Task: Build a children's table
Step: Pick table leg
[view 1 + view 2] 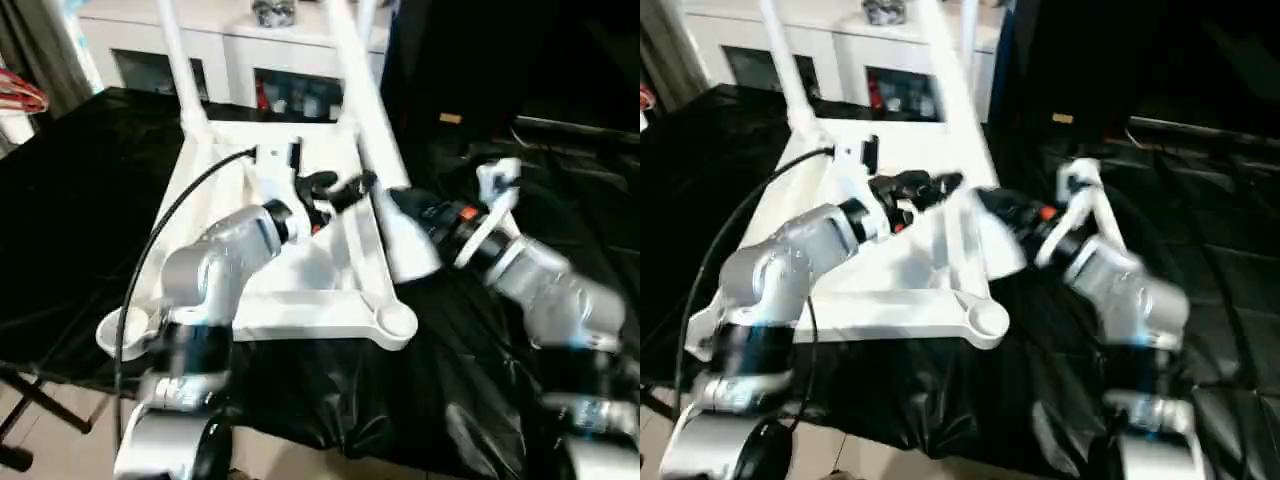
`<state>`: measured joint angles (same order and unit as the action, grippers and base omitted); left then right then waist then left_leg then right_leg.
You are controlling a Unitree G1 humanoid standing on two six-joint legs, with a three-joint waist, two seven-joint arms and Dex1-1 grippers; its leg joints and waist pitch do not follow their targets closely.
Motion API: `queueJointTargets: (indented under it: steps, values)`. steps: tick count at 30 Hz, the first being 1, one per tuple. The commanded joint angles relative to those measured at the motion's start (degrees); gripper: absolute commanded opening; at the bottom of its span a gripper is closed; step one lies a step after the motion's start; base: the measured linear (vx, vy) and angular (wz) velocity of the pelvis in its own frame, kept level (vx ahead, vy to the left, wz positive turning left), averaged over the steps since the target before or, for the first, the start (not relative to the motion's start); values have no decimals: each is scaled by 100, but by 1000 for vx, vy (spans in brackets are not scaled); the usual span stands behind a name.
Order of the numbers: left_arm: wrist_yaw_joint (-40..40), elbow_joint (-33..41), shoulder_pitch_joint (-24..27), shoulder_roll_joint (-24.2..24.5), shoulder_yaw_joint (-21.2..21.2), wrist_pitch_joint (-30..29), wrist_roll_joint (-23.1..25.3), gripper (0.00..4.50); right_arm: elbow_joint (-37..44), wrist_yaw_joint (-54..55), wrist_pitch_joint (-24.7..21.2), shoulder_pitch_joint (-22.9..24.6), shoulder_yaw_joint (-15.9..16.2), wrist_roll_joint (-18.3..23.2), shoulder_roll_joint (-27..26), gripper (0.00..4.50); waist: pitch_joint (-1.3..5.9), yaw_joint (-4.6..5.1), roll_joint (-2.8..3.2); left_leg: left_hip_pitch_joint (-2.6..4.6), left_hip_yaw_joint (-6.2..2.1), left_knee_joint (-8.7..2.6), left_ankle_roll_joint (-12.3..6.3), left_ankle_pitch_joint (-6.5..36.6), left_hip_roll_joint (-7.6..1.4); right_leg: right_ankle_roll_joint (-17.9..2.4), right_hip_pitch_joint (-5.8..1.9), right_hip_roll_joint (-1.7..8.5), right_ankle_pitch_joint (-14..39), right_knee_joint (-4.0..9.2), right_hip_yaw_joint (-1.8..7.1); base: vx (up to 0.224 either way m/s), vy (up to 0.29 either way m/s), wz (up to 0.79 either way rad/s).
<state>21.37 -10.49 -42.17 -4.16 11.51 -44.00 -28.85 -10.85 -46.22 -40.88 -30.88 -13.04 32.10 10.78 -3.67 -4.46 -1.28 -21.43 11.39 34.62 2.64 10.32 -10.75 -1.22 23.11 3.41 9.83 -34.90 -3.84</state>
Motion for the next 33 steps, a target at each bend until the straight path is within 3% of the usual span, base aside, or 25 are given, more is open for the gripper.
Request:
queueJointTargets:
  steps: [1, 7, 11, 20, 33]
  values:
    - [-147, -44, -164, -19, 127, -76, -179, 450, 251, -118, 58, 61, -3, 157, 33, 175, 434, -33, -33, 99, -140, -348, -209, 863, -231, -958, -292, 462, 1647, 497, 257, 0, 0, 0]
    - [-296, -220, -261, -29, 256, -28, -188, 450, 412, -175, 6, 147, 117, 212, 61, 175, 439, -76, -40, 90, -147, -360, -224, 745, -229, -804, -296, 465, 1648, 503, 254, 0, 0, 0]
    - [-565, -250, -298, -81, 342, 57, -138, 450, 402, -133, 46, 139, 151, 209, 51, 175, 432, -68, -44, 88, -146, -361, -210, 776, -238, -862, -292, 466, 1592, 497, 257, 0, 0, 0]
    - [-596, -215, -317, -92, 346, 137, -218, 361, 411, -85, 53, 134, 205, 264, 58, 175, 419, -70, -57, 83, -144, -369, -186, 805, -233, -799, -286, 474, 1735, 516, 262, 0, 0, 0]
    - [-684, -169, -328, -100, 351, 180, -316, 269, 395, -70, 59, 91, 236, 299, 110, 175, 416, -71, -60, 89, -148, -376, -170, 815, -240, -791, -282, 477, 1735, 517, 262, 0, 0, 0]
